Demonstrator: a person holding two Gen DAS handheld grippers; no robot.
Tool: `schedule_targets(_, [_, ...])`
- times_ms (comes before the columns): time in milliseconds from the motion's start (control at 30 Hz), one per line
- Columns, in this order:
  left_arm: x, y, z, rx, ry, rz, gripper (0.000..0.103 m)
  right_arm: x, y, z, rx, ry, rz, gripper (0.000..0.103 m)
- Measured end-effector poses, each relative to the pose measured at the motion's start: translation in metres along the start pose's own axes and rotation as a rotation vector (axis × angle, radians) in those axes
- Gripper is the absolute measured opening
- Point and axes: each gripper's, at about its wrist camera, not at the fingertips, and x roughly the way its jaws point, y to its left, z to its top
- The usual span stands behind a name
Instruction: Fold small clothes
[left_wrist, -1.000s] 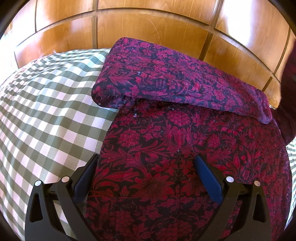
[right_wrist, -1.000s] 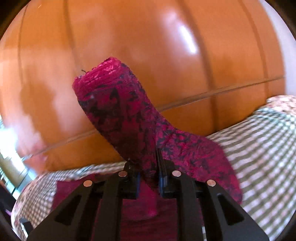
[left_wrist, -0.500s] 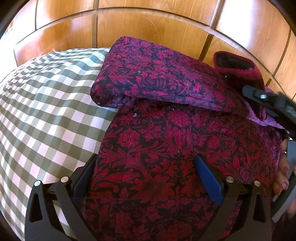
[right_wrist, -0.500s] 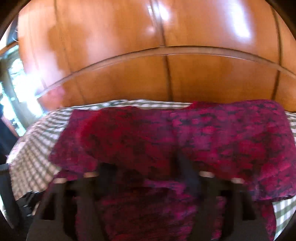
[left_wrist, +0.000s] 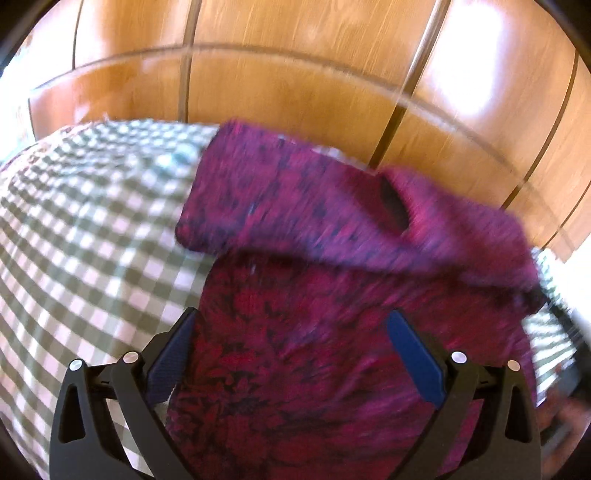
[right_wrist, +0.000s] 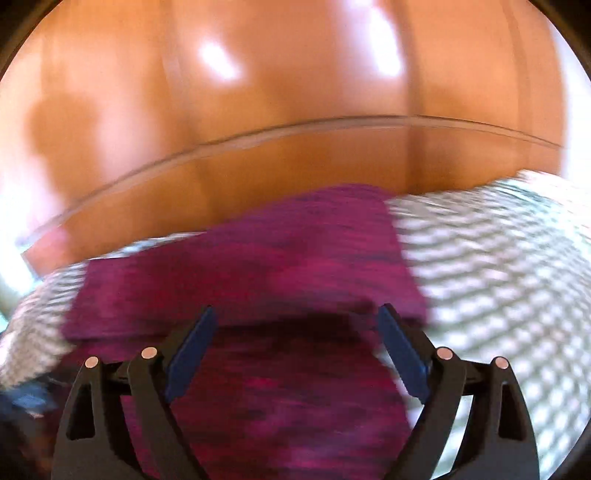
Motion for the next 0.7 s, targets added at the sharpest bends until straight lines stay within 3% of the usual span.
schedule_targets(100, [-0.009, -0.007, 0.022, -0.043, -0.039, -0.082, 0.091, 0.005, -0.024, -0.007, 0.047, 0.039, -0.067, 0.089])
schedule_targets(200, [-0.002, -0.025, 0.043, -0.022, -0.04, -0.09, 0.082, 0.014, -0.046, -0.008, 0.139, 0.087, -0.101, 0.089])
schedule_targets(300, [0.013, -0.046, 0.055, 0.018, -0.042, -0.1, 0.082, 0.025, -0.055, -0.005, 0.182, 0.127, -0.104, 0.089])
schedule_targets(367, [0.033, -0.058, 0.061, 0.052, -0.023, -0.067, 0.081, 0.033, -0.06, -0.002, 0.195, 0.153, -0.106, 0.089])
schedule_targets(467, [0.066, -0.067, 0.064, 0.076, 0.045, -0.058, 0.065, 0.039, -0.061, 0.012, 0.2, 0.14, -0.098, 0.089])
schedule_targets(533, [0.084, -0.069, 0.064, 0.062, 0.095, -0.073, 0.041, 0.049, -0.06, 0.02, 0.163, 0.149, -0.131, 0.089])
schedule_targets(567, [0.091, -0.07, 0.063, 0.044, 0.118, -0.091, 0.035, 0.055, -0.06, 0.021, 0.143, 0.159, -0.15, 0.089])
schedule_targets(633, [0.092, -0.071, 0.061, 0.021, 0.102, -0.108, 0.014, 0.064, -0.061, 0.018, 0.14, 0.177, -0.165, 0.089])
schedule_targets(700, [0.087, -0.073, 0.063, 0.025, 0.086, -0.1, 0.002, 0.07, -0.07, 0.012, 0.176, 0.2, -0.16, 0.089])
